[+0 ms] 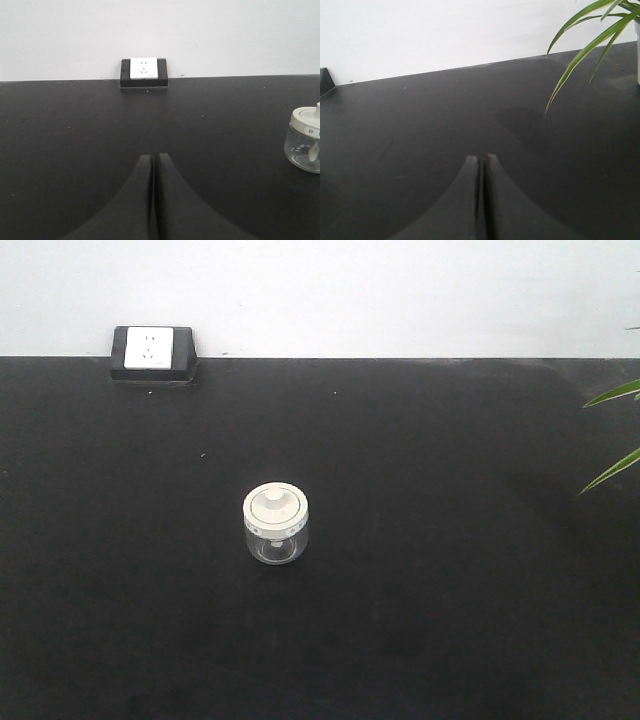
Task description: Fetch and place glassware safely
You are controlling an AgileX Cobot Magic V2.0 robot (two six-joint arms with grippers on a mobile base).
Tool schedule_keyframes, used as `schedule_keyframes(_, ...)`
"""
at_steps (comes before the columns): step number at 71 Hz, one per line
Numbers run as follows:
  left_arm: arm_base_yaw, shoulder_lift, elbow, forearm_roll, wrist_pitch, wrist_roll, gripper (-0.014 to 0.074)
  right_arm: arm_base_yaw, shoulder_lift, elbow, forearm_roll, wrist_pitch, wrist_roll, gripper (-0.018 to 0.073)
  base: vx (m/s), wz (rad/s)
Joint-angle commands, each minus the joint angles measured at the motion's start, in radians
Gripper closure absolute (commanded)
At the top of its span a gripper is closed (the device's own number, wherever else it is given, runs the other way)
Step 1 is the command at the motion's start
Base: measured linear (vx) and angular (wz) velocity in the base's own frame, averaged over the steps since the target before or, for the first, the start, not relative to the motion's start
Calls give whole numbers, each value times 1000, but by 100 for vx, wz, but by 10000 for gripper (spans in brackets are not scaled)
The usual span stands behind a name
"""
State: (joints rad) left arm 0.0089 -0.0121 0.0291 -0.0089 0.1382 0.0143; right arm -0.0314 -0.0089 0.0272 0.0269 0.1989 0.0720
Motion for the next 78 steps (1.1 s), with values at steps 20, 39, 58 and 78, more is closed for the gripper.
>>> schedule_keyframes(20,-5,-12,28,0,-73,-9,603,-4,-13,20,-8,-69,-11,563,0,0)
schedule_keyframes(39,-5,-12,28,0,-73,-9,603,-4,-13,20,-8,-69,-11,563,0,0)
schedule_keyframes(58,-5,-12,28,0,-73,-9,603,-4,-13,20,-8,-69,-11,563,0,0)
schedule_keyframes(78,-5,-12,28,0,-73,-9,603,-4,-13,20,-8,-69,-11,563,0,0)
